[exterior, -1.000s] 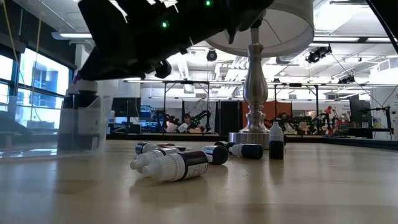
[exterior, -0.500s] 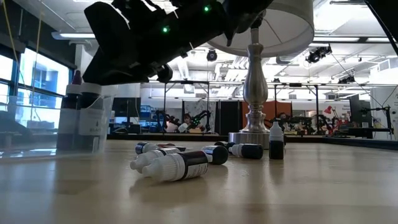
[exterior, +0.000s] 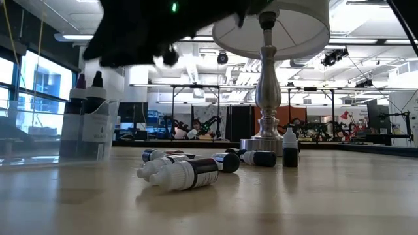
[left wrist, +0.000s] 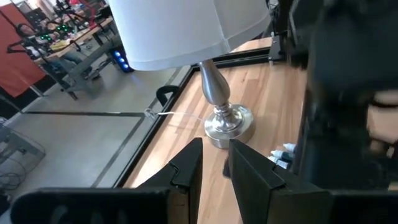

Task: Pick & Place food coloring
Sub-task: Put the blue food coloring bottle into the transparent bin

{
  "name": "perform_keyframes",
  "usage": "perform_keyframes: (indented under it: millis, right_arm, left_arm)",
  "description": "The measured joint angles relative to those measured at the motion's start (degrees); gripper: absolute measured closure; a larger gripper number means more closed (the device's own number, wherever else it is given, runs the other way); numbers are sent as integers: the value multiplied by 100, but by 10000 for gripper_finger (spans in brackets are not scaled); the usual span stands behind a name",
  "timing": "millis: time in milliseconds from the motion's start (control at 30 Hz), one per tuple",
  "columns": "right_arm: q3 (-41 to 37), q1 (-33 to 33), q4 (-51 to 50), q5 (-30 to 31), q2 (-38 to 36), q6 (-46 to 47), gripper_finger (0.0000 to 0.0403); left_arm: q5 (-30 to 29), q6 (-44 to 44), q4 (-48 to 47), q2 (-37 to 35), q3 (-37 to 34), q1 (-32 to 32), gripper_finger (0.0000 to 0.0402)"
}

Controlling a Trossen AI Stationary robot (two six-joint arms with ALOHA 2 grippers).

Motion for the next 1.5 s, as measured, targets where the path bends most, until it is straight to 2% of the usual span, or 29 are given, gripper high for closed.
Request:
perform_keyframes:
  millis: [267,467,633,867,1000,1100,1300,1367,1500]
  right_arm:
    - [1,337,-1825,0,-1166,117,243]
    - [1,784,-3863,-24,-2166,1592,263]
    - [1,1288,-5432,-23,-2620,2610,267]
    - [-2,1853,-6830,-1084,-2774,3966,251]
    - [-2,2177,-7253,-1441,-2722,4445,239]
    - [-2,2388,-7504,-1385,-2722,4644,236]
    - [-103,2606,-8303,-655,-2724,5598,236]
    - [-279,2604,-8557,-739,-2728,6062,236]
    - [-865,2598,-8756,-1442,-2739,6659,236]
  left_arm:
    - [88,0,0,0,-2,-1,325]
    - [380,-2,19,0,-4,-1,325]
    - [464,0,7,0,-4,0,325]
    - [833,-24,3,0,-4,-1,325]
    - [1078,-169,7,0,-4,-1,325]
    - [1268,-168,5,0,-4,-1,325]
    - [1423,-173,12,0,-4,0,325]
    - [1467,-173,13,0,-4,1,325]
    - [1501,-173,14,0,-4,-1,325]
